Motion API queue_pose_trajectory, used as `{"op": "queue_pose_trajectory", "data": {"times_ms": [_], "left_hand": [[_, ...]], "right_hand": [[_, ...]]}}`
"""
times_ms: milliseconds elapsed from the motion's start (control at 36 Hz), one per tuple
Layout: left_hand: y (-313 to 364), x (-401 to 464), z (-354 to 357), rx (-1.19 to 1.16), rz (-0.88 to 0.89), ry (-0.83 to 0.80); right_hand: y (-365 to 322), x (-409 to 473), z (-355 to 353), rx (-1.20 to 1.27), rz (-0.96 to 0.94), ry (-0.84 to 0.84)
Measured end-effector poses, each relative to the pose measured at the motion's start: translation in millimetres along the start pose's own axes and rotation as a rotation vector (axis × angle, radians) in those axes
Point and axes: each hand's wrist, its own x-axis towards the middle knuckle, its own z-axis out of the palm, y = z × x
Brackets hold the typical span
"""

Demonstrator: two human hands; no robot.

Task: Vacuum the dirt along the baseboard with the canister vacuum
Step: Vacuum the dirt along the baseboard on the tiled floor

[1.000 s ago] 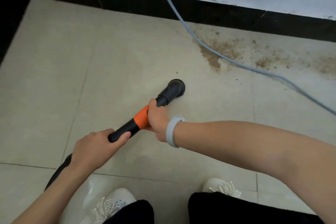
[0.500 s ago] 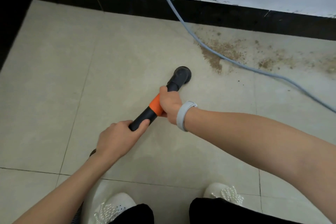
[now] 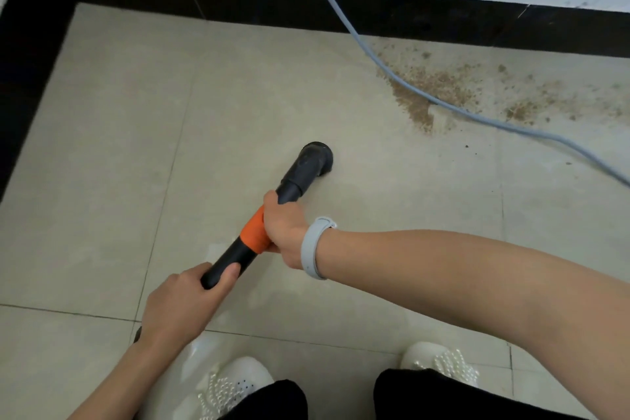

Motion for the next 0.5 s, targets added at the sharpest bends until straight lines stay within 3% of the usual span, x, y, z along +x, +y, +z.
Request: {"op": "queue_pose_trajectory", "data": {"times_ms": [194,500], "left_hand": [[-31.1,-13.2,-5.3,0.053,-0.048,0.067],[-31.3,-25.2,12.9,-0.006,-0.074,0.062]], "right_hand": [[13.2,-9.2,34.1,-0.004,0.0,-0.022],[19.0,-4.9,18.8,-0.097,0.026,-0.134]]}}
